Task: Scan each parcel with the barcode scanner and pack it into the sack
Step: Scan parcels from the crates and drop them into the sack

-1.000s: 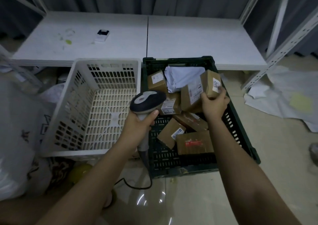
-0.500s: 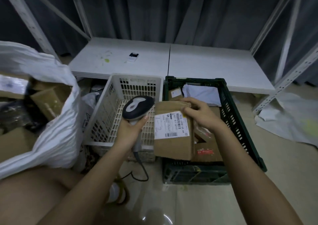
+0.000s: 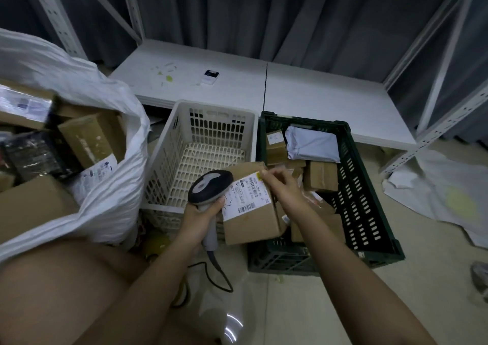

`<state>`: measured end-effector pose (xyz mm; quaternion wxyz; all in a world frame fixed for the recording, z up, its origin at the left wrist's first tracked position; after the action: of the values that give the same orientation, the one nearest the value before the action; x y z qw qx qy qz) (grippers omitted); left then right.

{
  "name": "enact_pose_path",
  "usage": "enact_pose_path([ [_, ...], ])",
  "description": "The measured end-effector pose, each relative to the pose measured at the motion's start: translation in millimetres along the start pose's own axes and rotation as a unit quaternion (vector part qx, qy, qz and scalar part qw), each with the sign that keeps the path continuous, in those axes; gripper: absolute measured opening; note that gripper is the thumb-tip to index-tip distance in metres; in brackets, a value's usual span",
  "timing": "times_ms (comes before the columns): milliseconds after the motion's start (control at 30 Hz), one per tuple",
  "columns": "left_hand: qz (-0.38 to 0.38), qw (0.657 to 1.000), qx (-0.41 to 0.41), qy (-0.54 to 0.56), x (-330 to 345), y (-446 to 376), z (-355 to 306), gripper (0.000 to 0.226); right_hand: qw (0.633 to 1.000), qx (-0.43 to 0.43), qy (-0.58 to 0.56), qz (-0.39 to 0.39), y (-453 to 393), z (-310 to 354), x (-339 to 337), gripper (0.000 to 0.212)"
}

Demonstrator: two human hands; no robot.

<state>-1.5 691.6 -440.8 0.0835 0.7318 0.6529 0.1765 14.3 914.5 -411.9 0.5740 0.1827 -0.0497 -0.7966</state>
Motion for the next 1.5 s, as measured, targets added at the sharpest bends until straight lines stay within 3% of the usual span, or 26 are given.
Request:
enact_pose_path([
  [67,-0.002,1.000,0.001,0.002,-2,-4,1,0.043,0.998,0.017,-0.006,0.059,3,-5,11,0.034],
  [167,0.005,1.000,-0.004,0.006,-1,-9,4,0.039,0.988,0.053,-0.003,0.142,11,-15,21,0.062],
  [267,0.000,1.000,-0.011,0.018,-1,-12,6,0.033,0.983,0.072,0.020,0.167,17,-27,16,0.078],
  [400,0.014,0.999,-0.019,0.022,-1,-13,7,0.029,0.995,0.071,-0.035,0.068,12,-31,-2,0.046],
  [467,0.022,0.999,-0.017,0.019,0,-11,7,0.028,0.997,0.052,-0.034,0.056,10,-25,-3,0.034],
  [667,0.032,0.999,-0.014,0.017,-3,-8,4,0.044,0.983,0.057,0.049,0.168,16,-22,9,0.062],
  [800,0.025,1.000,0.002,0.014,-7,-6,-3,0.047,0.993,0.001,0.028,0.113,14,-6,-7,0.061],
  [1000,0.031,0.997,0.061,-0.031,-11,-1,-23,0.051,0.996,-0.058,0.066,0.010,-1,9,-38,0.039],
  [1500,0.073,0.992,0.064,-0.083,17,13,-11,0.043,0.996,-0.070,0.057,-0.010,-2,-2,-57,0.032],
])
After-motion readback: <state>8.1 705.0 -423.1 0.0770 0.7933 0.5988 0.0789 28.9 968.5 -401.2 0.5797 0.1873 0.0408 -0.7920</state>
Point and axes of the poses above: each hand's wrist, its own y-axis away from the middle knuckle, its own x-axis out of the palm, z = x × y, the point moved 9 cm from there along -y, towards the middle knuckle, and after that the axes turned 2 degrees about -x, right-handed, at the moved point
